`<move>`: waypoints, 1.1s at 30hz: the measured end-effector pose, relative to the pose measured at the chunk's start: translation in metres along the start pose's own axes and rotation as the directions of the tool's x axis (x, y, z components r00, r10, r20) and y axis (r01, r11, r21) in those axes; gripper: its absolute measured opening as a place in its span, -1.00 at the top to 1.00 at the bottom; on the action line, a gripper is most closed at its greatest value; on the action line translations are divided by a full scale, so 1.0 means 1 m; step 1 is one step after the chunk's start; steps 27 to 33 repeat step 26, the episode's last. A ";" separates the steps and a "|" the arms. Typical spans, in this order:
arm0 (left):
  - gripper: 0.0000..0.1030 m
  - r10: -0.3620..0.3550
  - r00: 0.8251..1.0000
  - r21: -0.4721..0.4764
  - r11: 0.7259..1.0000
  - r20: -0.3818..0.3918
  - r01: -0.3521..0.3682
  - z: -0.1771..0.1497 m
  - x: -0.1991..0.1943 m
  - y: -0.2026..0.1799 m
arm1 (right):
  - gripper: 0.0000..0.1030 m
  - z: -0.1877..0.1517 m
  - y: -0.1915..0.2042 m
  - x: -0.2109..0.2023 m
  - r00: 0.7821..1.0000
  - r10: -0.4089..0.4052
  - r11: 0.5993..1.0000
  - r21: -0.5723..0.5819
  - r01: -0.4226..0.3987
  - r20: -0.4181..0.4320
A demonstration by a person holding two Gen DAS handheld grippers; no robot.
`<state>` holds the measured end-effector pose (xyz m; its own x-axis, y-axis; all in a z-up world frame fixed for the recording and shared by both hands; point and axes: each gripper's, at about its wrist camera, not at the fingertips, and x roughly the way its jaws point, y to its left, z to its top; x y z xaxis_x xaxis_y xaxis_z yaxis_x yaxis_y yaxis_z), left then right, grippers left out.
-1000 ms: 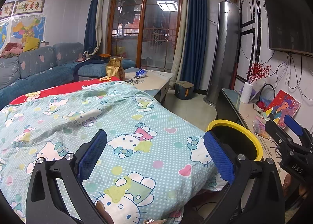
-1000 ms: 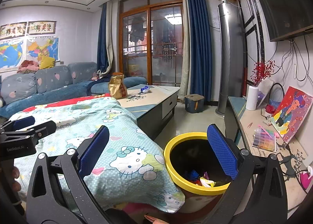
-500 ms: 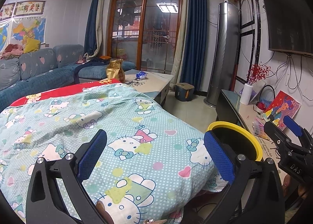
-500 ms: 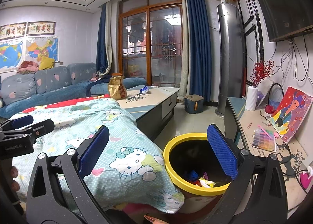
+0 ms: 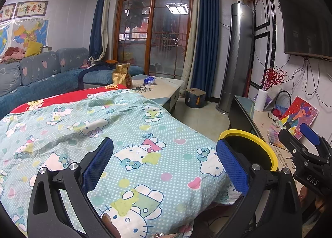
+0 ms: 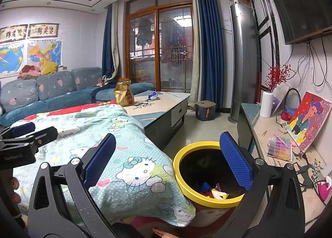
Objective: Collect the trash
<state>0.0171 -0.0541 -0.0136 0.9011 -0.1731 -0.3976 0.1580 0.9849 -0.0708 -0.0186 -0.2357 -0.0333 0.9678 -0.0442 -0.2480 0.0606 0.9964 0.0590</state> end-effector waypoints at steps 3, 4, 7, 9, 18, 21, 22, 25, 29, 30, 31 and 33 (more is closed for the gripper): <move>-0.88 -0.003 1.000 -0.004 1.000 0.002 0.003 0.000 0.000 0.000 | -0.79 0.000 0.000 0.000 1.000 0.000 1.000 0.001 0.000 0.002; -0.88 -0.003 1.000 -0.006 1.000 0.001 0.003 0.001 0.000 0.000 | -0.79 0.000 -0.001 0.000 1.000 0.000 1.000 0.000 0.000 0.002; -0.88 -0.001 1.000 -0.016 1.000 -0.006 0.000 0.001 0.000 0.001 | -0.79 0.000 0.000 0.000 1.000 0.007 1.000 0.001 -0.007 -0.003; -0.88 0.003 1.000 -0.033 0.999 -0.012 -0.004 0.000 0.000 0.005 | -0.79 0.003 0.001 0.001 1.000 0.023 1.000 0.006 -0.022 -0.013; -0.88 0.223 0.970 -0.189 0.953 -0.097 -0.238 0.005 -0.019 0.125 | -0.79 0.047 0.085 0.044 0.944 0.311 0.948 -0.031 -0.316 -0.108; -0.88 0.432 0.883 -0.230 0.854 -0.184 -0.466 -0.006 -0.034 0.212 | -0.79 0.063 0.171 0.069 0.846 0.489 0.857 -0.064 -0.511 -0.213; -0.88 0.478 0.851 -0.249 0.816 -0.217 -0.521 -0.011 -0.039 0.238 | -0.79 0.065 0.202 0.075 0.801 0.539 0.816 -0.073 -0.573 -0.259; -0.88 0.601 0.715 -0.292 0.655 -0.359 -0.697 -0.037 -0.055 0.330 | -0.79 0.055 0.325 0.089 0.631 0.659 0.661 -0.084 -0.746 -0.410; -0.88 0.616 0.675 -0.310 0.603 -0.406 -0.735 -0.049 -0.061 0.361 | -0.79 0.046 0.363 0.090 0.573 0.674 0.608 -0.092 -0.789 -0.467; -0.88 0.616 0.675 -0.310 0.603 -0.406 -0.735 -0.049 -0.061 0.361 | -0.79 0.046 0.363 0.090 0.573 0.674 0.608 -0.092 -0.789 -0.467; -0.88 0.616 0.675 -0.310 0.603 -0.406 -0.735 -0.049 -0.061 0.361 | -0.79 0.046 0.363 0.090 0.573 0.674 0.608 -0.092 -0.789 -0.467; -0.88 0.616 0.675 -0.310 0.603 -0.406 -0.735 -0.049 -0.061 0.361 | -0.79 0.046 0.363 0.090 0.573 0.674 0.608 -0.092 -0.789 -0.467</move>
